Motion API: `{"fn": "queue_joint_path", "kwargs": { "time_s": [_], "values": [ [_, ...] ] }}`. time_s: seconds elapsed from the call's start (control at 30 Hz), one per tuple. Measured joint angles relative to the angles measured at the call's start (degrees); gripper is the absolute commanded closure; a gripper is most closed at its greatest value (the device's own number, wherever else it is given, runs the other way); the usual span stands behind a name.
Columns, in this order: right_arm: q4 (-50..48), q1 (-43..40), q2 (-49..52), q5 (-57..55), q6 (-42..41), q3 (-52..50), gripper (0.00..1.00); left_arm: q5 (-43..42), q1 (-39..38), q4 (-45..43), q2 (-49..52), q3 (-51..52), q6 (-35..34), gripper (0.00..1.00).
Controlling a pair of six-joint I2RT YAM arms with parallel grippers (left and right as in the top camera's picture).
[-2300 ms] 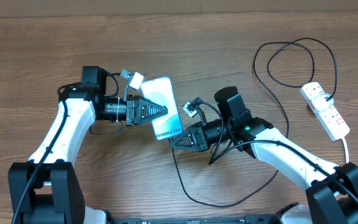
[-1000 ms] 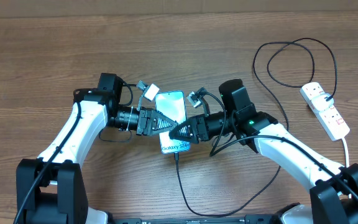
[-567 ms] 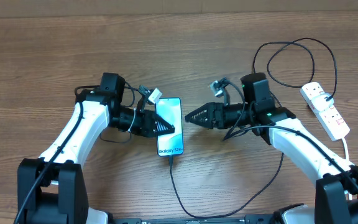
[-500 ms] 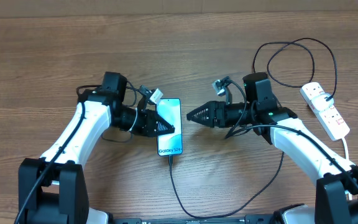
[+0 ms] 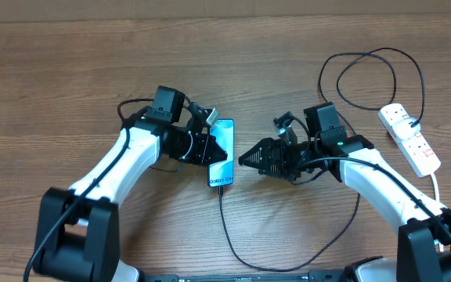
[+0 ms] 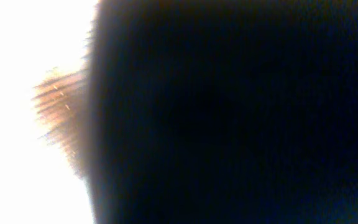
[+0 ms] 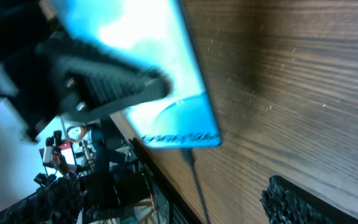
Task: Plug charger to phone and switch on socket
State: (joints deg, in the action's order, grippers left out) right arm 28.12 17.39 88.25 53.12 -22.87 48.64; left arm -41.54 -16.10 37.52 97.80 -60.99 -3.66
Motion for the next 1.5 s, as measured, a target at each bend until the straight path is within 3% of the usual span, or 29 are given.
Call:
{"fn": "queue_joint_path", "kwargs": {
  "time_s": [0.33, 0.6, 1.5],
  "values": [
    [-0.46, 3.04, 0.00, -2.51, -0.02, 0.00, 0.04, -7.34, 0.13, -3.10, 15.13, 0.00, -0.55, 0.96],
    [-0.39, 3.30, 0.00, -5.22, 0.02, 0.00, 0.00, -12.87, 0.11, -3.06, 20.26, -0.13, -0.92, 0.96],
    [2.25, 3.28, 0.00, -9.88, 0.00, 0.00, 0.00, -8.81, -0.11, -0.15, 20.17, -1.75, -4.72, 0.76]
  ]
}}
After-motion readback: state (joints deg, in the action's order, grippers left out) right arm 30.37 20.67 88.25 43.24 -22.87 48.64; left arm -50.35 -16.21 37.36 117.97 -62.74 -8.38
